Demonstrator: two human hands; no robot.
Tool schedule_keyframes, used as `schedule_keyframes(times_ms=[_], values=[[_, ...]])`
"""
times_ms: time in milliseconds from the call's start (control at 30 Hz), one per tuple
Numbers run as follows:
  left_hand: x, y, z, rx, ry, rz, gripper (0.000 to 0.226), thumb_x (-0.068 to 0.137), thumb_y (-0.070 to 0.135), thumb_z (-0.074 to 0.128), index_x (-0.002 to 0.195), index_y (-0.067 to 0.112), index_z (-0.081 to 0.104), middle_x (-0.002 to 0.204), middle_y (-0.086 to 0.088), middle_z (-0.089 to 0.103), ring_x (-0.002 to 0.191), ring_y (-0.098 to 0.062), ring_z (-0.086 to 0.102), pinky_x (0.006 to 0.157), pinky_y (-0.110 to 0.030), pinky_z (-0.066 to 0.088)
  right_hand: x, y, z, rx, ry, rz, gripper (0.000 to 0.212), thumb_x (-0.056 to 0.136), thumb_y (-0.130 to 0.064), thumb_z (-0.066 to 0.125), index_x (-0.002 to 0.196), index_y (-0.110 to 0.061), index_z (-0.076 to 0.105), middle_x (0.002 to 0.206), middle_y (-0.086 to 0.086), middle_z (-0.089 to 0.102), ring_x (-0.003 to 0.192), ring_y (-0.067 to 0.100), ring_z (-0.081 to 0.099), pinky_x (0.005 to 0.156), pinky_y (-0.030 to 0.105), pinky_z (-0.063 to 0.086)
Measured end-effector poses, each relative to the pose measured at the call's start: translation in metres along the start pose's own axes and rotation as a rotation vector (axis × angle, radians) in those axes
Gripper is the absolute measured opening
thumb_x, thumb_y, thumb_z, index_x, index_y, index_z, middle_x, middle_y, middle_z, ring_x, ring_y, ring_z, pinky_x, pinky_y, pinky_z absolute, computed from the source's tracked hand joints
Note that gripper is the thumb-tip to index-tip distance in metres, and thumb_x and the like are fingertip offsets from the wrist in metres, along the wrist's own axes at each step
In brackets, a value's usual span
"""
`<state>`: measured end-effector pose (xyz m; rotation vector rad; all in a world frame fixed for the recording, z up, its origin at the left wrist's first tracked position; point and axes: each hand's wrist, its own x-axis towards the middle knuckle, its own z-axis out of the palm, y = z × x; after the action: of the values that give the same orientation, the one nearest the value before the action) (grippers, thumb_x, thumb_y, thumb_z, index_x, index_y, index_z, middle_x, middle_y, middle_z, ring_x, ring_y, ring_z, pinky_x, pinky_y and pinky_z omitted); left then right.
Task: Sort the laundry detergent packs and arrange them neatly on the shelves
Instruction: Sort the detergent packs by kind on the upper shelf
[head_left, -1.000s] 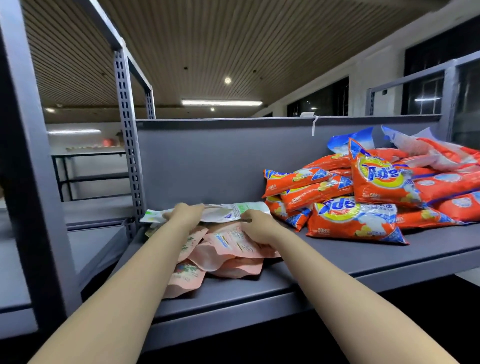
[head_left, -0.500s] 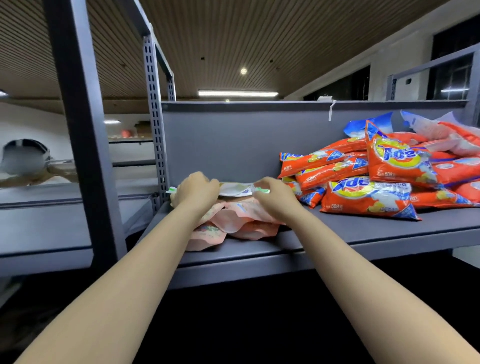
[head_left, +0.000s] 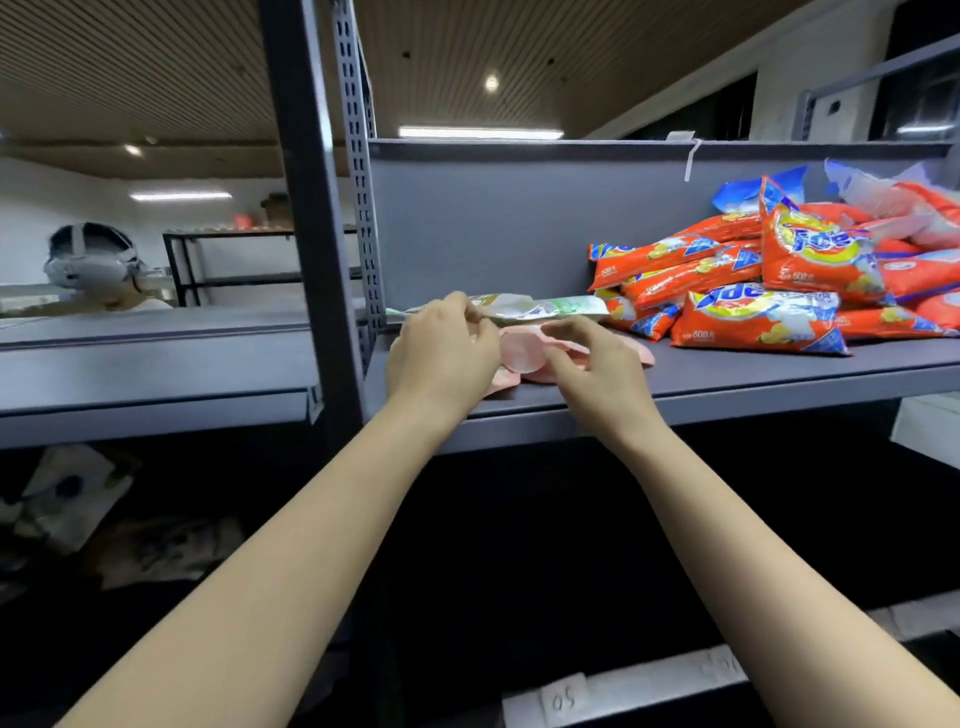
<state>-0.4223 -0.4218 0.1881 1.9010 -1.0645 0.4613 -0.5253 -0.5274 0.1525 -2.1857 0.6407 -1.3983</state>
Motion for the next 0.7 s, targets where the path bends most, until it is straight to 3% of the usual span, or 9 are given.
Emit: schedule_keyframes(times_ms=[167, 300, 400, 633, 700], values=[[-0.045, -0.022, -0.041, -0.052, -0.035, 0.078, 0.016, 0.089, 0.032, 0.048, 0.09, 0.021, 0.06, 0.092, 0.006, 0.066, 0.088, -0.021, 0.061, 0.077, -0.037, 0.05, -0.044, -0.035, 0.008, -0.004, 0.051, -0.012, 0.022, 0.09, -0.015, 0.058, 0.11, -0.015, 0.066, 0.104, -0.009, 0.065, 0.093, 0.0, 0.054, 0.079, 0.013, 0.037], [-0.078, -0.059, -0.078, -0.056, -0.053, 0.104, 0.015, 0.09, 0.031, 0.049, 0.091, 0.021, 0.06, 0.09, 0.007, 0.064, 0.083, -0.018, 0.061, 0.073, -0.036, 0.05, -0.081, -0.063, 0.026, -0.019, 0.042, 0.018, 0.02, 0.091, -0.017, 0.058, 0.11, -0.017, 0.065, 0.104, -0.011, 0.064, 0.1, 0.0, 0.053, 0.081, 0.009, 0.035], [-0.1, -0.094, -0.109, -0.035, -0.064, 0.074, 0.015, 0.091, 0.031, 0.049, 0.095, 0.022, 0.06, 0.09, 0.007, 0.064, 0.083, -0.017, 0.06, 0.077, -0.036, 0.049, -0.11, -0.085, 0.048, 0.007, 0.014, 0.023, 0.021, 0.091, -0.018, 0.059, 0.111, -0.019, 0.065, 0.106, -0.014, 0.063, 0.101, -0.002, 0.054, 0.08, -0.002, 0.034], [-0.147, -0.184, -0.175, 0.062, -0.088, -0.064, 0.015, 0.093, 0.03, 0.047, 0.099, 0.023, 0.059, 0.091, 0.009, 0.063, 0.081, -0.015, 0.058, 0.079, -0.038, 0.048, -0.169, -0.128, 0.114, 0.065, -0.077, 0.02, 0.019, 0.088, -0.016, 0.062, 0.107, -0.019, 0.067, 0.105, -0.009, 0.068, 0.103, 0.004, 0.06, 0.094, 0.015, 0.041], [-0.159, -0.208, -0.192, 0.091, -0.092, -0.108, 0.015, 0.093, 0.03, 0.047, 0.101, 0.024, 0.059, 0.092, 0.01, 0.062, 0.084, -0.014, 0.058, 0.081, -0.037, 0.048, -0.184, -0.138, 0.135, 0.077, -0.111, 0.018, 0.019, 0.088, -0.017, 0.062, 0.106, -0.022, 0.066, 0.105, -0.012, 0.067, 0.103, 0.001, 0.059, 0.093, 0.013, 0.04]])
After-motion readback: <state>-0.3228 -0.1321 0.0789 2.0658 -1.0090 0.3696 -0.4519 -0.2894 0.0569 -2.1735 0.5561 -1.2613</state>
